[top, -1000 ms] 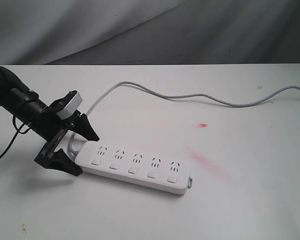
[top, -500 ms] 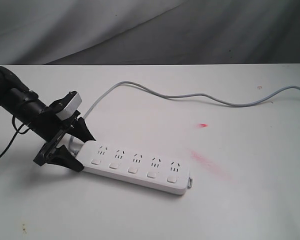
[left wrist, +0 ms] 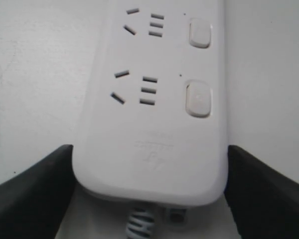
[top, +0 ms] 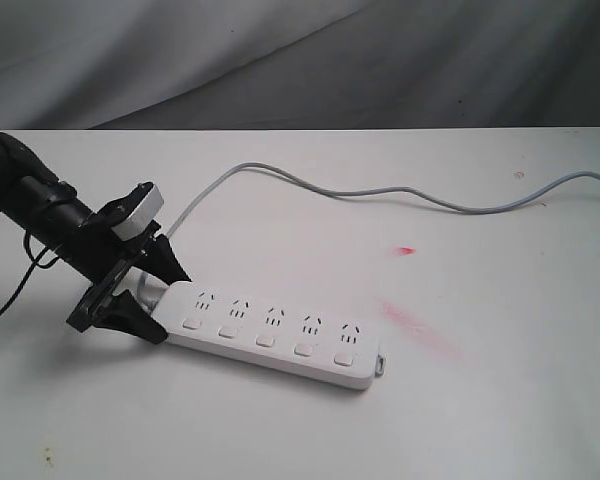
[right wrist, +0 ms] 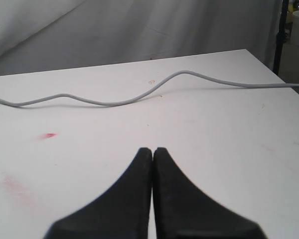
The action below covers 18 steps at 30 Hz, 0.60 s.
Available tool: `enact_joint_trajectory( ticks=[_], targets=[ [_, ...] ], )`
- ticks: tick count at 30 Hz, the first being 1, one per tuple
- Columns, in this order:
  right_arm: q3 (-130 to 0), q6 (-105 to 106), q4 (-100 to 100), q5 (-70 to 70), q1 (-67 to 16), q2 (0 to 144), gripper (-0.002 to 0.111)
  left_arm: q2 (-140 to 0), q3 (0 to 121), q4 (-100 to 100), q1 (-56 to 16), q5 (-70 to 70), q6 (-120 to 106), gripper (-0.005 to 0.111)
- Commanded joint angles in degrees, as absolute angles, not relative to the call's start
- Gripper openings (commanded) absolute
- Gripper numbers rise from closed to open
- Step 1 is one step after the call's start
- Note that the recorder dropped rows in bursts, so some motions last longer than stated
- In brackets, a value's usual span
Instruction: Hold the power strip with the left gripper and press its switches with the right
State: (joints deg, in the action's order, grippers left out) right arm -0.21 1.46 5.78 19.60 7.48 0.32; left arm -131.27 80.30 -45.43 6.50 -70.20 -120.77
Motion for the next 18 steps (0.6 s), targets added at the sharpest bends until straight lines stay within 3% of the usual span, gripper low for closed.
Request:
enact_joint_trajectory(
  ticks=[1, 11, 18],
  targets=[
    [0.00, 1.48, 5.50, 19.49, 7.27, 0.00, 0.000, -132.11, 79.33, -41.28, 6.12, -68.96, -119.93, 0.045],
    [0.00, 1.68, 4.77, 17.83, 7.26, 0.00, 0.000, -132.11, 79.33, -41.28, 6.12, -68.96, -119.93, 0.045],
    [0.00, 1.57, 13.28, -7.34, 7.26, 0.00, 0.000, -132.11, 79.33, -41.28, 6.12, -68.96, -119.93, 0.045]
  ],
)
